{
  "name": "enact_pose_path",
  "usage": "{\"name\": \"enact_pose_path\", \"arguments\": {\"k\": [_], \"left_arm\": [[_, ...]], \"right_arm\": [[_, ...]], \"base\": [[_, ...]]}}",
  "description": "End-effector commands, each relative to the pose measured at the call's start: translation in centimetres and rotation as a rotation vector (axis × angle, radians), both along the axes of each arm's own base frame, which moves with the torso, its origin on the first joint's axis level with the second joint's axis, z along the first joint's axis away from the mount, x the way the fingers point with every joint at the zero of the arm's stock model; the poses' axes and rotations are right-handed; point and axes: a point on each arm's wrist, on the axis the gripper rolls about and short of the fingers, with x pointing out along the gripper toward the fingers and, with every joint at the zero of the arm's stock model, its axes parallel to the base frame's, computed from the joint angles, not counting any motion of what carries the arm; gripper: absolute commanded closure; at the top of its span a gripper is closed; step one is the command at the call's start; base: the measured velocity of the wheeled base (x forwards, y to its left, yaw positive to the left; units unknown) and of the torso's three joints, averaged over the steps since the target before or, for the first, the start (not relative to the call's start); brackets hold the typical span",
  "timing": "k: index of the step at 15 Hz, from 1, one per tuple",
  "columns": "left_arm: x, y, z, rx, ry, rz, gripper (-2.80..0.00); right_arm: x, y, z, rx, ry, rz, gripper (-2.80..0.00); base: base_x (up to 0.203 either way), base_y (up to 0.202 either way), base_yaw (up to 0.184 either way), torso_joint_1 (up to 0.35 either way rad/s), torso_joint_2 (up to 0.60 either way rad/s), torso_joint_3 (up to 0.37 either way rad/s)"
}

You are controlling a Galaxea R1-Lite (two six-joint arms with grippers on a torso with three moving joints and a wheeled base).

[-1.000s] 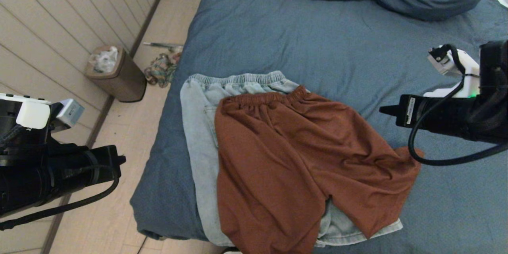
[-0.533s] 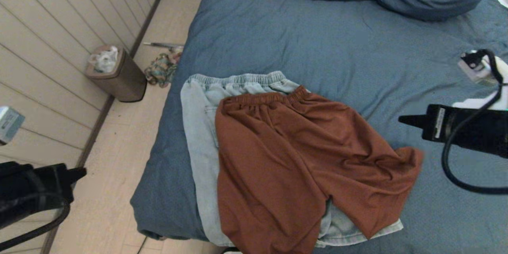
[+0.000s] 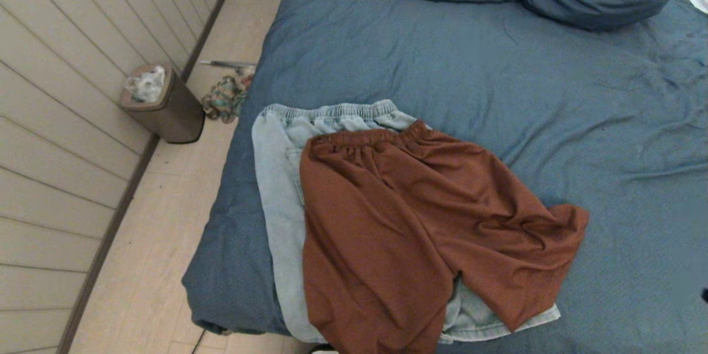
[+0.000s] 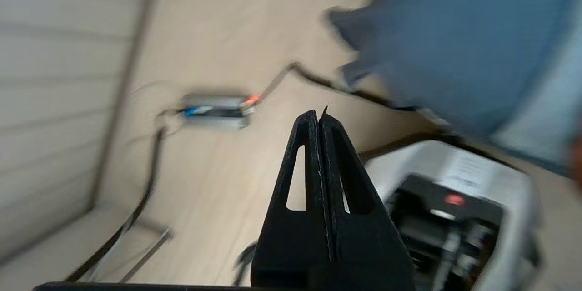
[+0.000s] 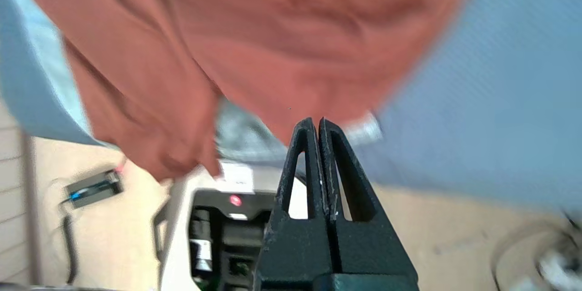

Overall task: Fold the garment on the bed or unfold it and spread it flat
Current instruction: Fold the brown shorts

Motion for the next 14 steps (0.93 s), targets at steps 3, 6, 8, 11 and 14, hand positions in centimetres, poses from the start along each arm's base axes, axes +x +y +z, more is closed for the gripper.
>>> {"name": "enact_pose_path", "arguments": {"k": [3, 6, 8, 11, 14], "left_arm": [[-4.0, -0.5, -3.7, 0.045, -0.067, 0.042, 0.0], [-3.6, -0.6, -7.4, 0.062, -0.084, -0.034, 0.0], [-3.7, -0.8, -8.9, 0.09, -0.158, -0.12, 0.0], [-3.8, -0.9, -9.2, 0.119, -0.195, -0.198, 0.0], [-3.7, -0.9, -9.2, 0.176, -0.194, -0.222, 0.0]], "right_arm": [[-6.0, -0.1, -5.0, -0.038, -0.049, -0.2, 0.0], [-4.3, -0.2, -8.1, -0.044, -0.127, -0.161, 0.0], [-3.6, -0.3, -10.5, -0.063, -0.147, -0.105, 0.0], [-4.2, -0.3, -12.5, -0.101, -0.196, -0.076, 0.0], [-5.2, -0.1, -13.3, -0.113, -0.312, -0.023, 0.0]], "base": [[0.0, 0.0, 0.0, 0.0, 0.0, 0.0], [0.0, 0.0, 0.0, 0.0, 0.0, 0.0], [0.0, 0.0, 0.0, 0.0, 0.0, 0.0], [0.0, 0.0, 0.0, 0.0, 0.0, 0.0], [0.0, 0.0, 0.0, 0.0, 0.0, 0.0]]}}
